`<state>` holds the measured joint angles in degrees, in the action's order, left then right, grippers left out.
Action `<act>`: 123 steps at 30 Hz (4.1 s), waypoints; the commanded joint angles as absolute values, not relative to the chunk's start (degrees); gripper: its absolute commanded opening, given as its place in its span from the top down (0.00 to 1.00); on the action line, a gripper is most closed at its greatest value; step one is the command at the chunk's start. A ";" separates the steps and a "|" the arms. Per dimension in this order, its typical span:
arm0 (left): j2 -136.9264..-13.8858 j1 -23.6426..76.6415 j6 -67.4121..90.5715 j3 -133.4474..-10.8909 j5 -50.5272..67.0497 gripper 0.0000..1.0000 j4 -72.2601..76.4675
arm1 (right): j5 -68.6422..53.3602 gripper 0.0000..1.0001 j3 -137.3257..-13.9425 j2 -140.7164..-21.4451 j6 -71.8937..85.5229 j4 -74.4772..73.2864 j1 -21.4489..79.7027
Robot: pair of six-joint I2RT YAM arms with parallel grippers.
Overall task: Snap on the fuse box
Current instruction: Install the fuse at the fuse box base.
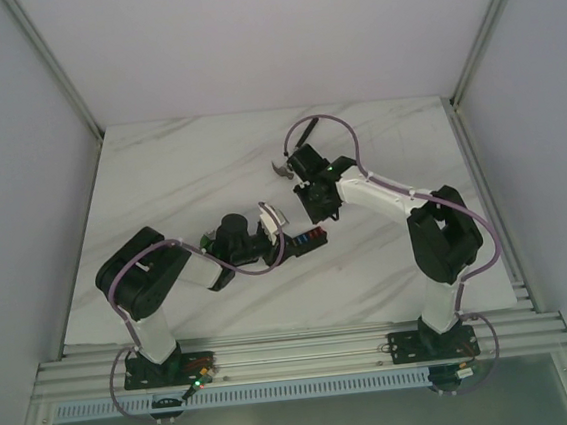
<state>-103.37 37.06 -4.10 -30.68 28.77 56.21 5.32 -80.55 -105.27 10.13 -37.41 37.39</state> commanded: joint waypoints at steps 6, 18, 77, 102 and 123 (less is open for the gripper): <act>-105.00 36.33 -8.74 -31.65 34.06 0.56 51.24 | 6.03 0.71 -79.70 -104.52 13.14 -40.15 37.01; -106.01 36.28 -8.68 -32.52 34.49 0.56 50.49 | 5.27 0.77 -78.17 -105.33 14.79 -40.46 36.84; -106.79 35.42 -7.13 -33.05 34.45 0.57 50.27 | 7.33 0.72 -78.29 -106.91 14.68 -41.65 38.01; -107.10 35.33 -6.87 -33.40 34.65 0.58 49.83 | 10.32 0.77 -79.24 -107.37 15.60 -41.49 39.24; -107.04 35.16 -6.87 -33.38 34.80 0.61 49.57 | 9.74 1.00 -76.37 -109.84 14.75 -41.92 39.05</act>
<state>-105.16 35.62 -6.04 -33.43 34.44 53.93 9.08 -77.87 -106.89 15.18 -40.18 39.00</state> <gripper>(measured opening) 0.503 0.120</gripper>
